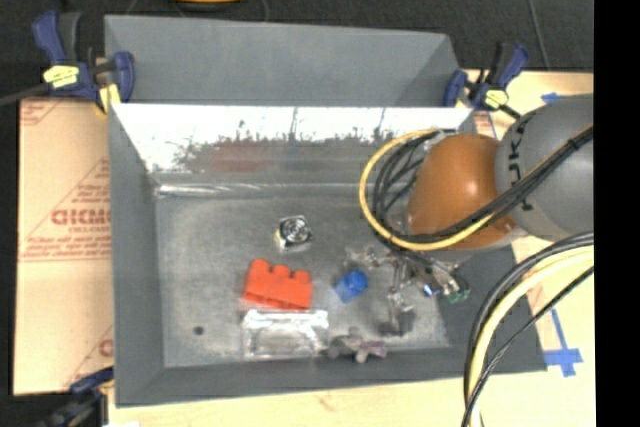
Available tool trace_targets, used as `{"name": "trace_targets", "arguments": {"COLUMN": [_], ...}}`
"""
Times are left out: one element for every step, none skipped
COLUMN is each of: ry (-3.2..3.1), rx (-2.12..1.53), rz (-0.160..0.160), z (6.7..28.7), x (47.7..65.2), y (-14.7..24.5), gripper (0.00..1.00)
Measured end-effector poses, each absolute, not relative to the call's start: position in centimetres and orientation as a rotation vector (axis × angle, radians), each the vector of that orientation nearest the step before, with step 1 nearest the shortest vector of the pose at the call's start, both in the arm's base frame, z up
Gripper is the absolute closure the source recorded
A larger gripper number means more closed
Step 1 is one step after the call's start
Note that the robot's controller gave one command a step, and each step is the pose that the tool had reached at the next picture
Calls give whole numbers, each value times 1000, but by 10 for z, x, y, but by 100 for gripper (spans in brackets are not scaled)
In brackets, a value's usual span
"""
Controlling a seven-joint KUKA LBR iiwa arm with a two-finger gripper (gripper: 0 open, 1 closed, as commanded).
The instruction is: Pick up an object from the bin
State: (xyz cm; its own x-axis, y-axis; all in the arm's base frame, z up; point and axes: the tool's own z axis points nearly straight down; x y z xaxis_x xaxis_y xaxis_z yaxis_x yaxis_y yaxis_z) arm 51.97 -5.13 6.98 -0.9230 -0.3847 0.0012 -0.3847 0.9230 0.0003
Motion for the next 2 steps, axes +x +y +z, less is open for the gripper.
{"name": "trace_targets", "arguments": {"ry": [-2917, -2892], "rx": [1183, 1243], "rz": [1, 7], "z": [71, 71], "x": [536, 543], "y": [4, -45], "gripper": [0, 0]}}
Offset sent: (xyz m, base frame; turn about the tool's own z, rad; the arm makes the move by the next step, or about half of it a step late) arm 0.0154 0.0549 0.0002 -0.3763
